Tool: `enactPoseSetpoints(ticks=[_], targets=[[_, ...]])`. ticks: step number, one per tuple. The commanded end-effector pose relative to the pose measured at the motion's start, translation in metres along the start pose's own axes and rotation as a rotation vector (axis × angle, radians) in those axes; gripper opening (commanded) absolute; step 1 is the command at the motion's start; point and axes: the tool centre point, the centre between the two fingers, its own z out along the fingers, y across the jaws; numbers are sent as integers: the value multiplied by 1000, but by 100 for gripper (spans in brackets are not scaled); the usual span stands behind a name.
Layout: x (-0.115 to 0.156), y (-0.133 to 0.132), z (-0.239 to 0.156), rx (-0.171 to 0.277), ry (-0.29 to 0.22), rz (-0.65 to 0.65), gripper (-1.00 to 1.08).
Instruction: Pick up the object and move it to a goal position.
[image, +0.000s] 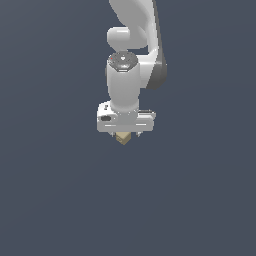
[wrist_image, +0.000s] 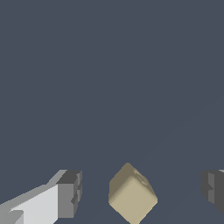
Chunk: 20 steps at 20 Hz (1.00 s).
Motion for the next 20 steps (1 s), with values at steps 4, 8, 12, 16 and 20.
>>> enactPoseSetpoints(ticks=[4,8,12,16,20], targets=[[0,-1,0,4,2,4,100],[-1,-3,-2,18,8,17,100],[-1,-4,-3,23,10,18,100],[-3,-4,-1,21,9,28,100],[-7,-3,4,21,7,62,100]])
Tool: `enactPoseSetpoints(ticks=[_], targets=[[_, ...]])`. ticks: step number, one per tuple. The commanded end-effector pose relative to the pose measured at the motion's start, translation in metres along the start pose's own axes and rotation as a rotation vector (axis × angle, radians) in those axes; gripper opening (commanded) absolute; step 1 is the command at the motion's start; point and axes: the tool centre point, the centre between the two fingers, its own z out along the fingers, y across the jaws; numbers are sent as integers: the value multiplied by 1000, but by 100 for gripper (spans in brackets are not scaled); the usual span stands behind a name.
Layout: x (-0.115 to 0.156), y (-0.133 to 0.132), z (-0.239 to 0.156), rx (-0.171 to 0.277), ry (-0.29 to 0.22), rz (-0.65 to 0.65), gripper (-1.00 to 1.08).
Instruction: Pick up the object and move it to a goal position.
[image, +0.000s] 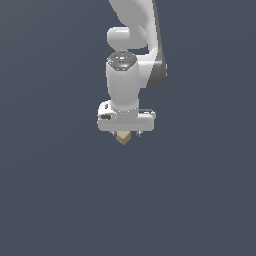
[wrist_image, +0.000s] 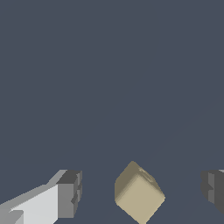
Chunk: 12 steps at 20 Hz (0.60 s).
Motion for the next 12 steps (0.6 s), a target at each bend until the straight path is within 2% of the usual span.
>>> enactPoseSetpoints(ticks=[1,12], targets=[[-3,1,4,-1,-1,25,100],[-33,8,37,-9,-9,246,100]])
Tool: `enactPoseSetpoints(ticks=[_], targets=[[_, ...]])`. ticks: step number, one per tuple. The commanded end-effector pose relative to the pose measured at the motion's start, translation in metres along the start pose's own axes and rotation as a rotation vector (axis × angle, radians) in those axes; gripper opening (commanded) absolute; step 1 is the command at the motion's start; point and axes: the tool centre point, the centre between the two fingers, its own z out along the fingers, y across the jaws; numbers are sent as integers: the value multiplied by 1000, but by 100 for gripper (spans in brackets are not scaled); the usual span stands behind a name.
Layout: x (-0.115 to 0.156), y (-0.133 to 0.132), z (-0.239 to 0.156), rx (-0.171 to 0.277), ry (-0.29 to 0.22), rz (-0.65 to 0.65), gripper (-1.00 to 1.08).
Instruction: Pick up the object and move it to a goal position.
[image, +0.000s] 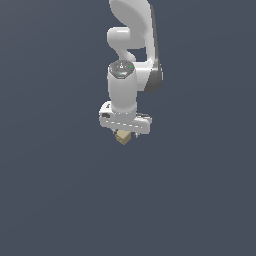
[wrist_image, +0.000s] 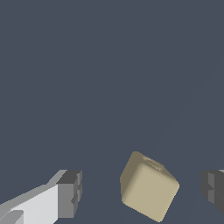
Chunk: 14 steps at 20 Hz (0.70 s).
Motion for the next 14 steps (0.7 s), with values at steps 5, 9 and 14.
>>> enactPoseSetpoints(ticks=[5,9,14], targets=[[-24,12,25,-9,-5,182,100],[-39,19,39,-15,-6,287,100],[-53,27,50,-22,-6,386,100]])
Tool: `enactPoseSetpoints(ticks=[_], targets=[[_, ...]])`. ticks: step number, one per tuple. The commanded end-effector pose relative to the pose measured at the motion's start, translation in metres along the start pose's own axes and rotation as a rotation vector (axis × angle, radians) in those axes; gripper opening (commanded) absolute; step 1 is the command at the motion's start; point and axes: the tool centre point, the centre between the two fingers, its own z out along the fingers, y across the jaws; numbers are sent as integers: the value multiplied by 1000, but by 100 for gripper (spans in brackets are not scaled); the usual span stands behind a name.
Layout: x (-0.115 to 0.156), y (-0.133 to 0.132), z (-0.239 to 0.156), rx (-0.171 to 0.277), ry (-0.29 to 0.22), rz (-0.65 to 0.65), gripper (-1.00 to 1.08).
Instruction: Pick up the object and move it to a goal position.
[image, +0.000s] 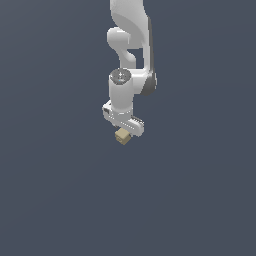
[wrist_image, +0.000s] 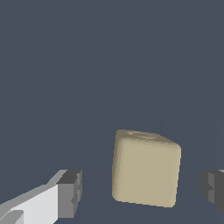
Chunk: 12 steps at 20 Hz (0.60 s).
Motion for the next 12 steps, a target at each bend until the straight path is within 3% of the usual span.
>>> enactPoseSetpoints(ticks=[1,12], targets=[[-5,5,5,-3,1,45,100],[-13,14,13,-7,1,114,100]])
